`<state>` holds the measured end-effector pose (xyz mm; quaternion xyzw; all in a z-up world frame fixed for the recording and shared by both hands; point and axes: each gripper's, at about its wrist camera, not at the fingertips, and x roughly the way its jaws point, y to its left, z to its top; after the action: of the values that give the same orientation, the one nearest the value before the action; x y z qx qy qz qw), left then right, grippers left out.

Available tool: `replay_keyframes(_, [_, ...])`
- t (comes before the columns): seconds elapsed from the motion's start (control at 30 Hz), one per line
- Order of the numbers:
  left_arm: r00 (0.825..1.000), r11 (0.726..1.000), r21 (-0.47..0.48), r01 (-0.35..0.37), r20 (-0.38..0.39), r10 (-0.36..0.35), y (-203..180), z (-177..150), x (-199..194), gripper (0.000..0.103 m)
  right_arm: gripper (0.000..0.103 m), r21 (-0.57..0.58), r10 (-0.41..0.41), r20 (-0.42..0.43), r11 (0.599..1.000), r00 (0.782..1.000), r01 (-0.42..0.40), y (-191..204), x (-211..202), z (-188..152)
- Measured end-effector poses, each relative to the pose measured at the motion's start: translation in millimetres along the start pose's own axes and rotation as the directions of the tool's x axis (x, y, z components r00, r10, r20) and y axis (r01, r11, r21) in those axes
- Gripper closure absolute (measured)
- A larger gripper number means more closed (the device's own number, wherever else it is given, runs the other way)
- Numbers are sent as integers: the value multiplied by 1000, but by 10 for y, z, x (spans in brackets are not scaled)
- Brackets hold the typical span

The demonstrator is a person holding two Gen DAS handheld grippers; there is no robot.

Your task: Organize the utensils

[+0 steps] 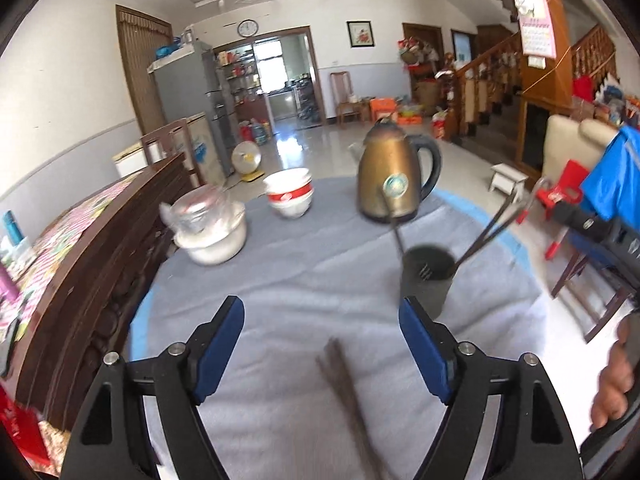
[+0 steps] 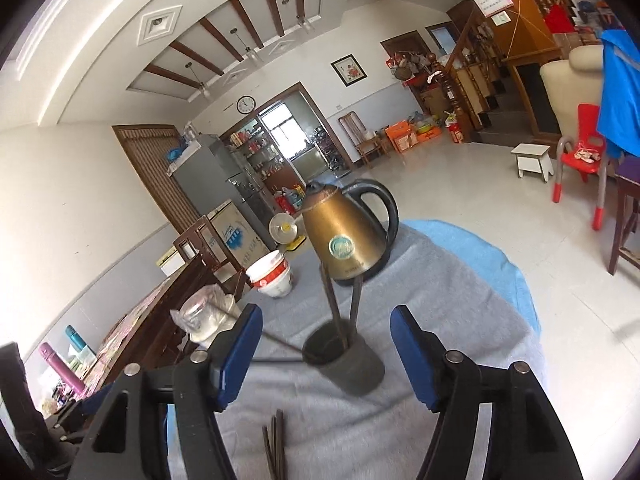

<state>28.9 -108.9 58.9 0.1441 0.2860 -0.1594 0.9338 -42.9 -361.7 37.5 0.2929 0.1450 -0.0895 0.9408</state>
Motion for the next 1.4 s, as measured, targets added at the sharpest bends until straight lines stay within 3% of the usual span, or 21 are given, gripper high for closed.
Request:
replay_keyframes(0.27, [998,998,7,-66,-25,66,44,-379,-192,20,33,-46,4,-72,999,997,-8,122,-200,-463])
replay_keyframes(0.7, [986,987,23,-158,50,157,177,-619,-591,14,33,-126,23,-120,991,993,-38,416,-419,-822])
replay_keyframes(1.4, [986,986,0,-166,14,166,478,-936,-737,14,33,-204,61,-201,973,978,-103,865,-501,-1260])
